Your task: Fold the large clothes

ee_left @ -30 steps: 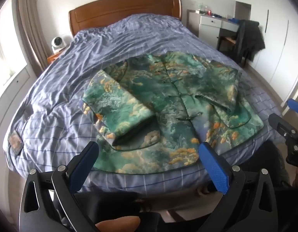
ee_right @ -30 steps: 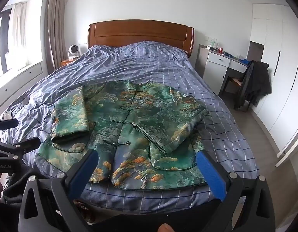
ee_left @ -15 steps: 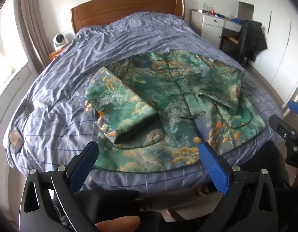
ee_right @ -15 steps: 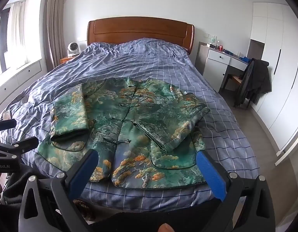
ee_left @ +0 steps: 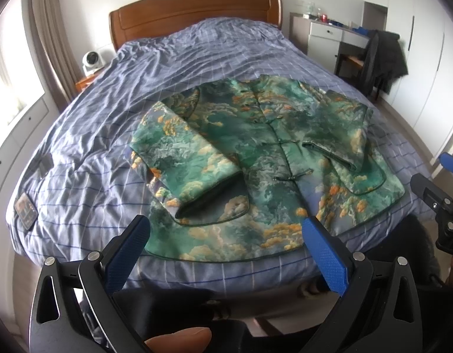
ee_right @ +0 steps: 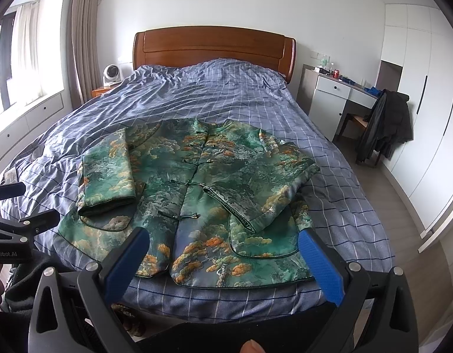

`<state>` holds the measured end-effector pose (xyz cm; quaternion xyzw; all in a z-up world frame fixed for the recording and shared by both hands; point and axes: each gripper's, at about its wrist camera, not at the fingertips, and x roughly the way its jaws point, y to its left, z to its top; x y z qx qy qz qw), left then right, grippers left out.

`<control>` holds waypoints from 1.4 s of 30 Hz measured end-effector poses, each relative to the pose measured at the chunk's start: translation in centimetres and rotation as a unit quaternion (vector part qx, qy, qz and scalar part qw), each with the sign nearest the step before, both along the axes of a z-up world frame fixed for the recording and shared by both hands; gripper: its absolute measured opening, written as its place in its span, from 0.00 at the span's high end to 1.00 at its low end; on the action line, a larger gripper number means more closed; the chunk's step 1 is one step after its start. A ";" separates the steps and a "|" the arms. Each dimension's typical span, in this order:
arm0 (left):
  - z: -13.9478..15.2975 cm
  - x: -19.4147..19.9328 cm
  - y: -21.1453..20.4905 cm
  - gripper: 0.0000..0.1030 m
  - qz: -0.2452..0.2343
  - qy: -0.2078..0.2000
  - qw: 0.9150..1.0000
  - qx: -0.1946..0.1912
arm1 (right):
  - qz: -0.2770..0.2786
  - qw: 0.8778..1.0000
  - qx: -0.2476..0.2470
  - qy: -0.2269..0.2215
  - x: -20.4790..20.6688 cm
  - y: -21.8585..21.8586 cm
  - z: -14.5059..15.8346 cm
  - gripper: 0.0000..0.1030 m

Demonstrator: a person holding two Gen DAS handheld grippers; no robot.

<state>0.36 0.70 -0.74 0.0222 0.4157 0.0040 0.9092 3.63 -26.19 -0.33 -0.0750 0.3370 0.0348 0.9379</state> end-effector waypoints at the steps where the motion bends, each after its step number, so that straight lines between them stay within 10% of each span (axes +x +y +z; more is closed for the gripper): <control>1: 0.0 0.0 0.0 0.00 0.000 0.000 1.000 -0.001 | 0.000 1.000 0.000 0.000 -0.1 0.0 0.1 0.00; 42: -0.1 0.2 -0.2 0.00 0.000 0.007 1.000 0.005 | -0.029 0.999 -0.011 0.037 1.1 -0.4 -1.0 0.00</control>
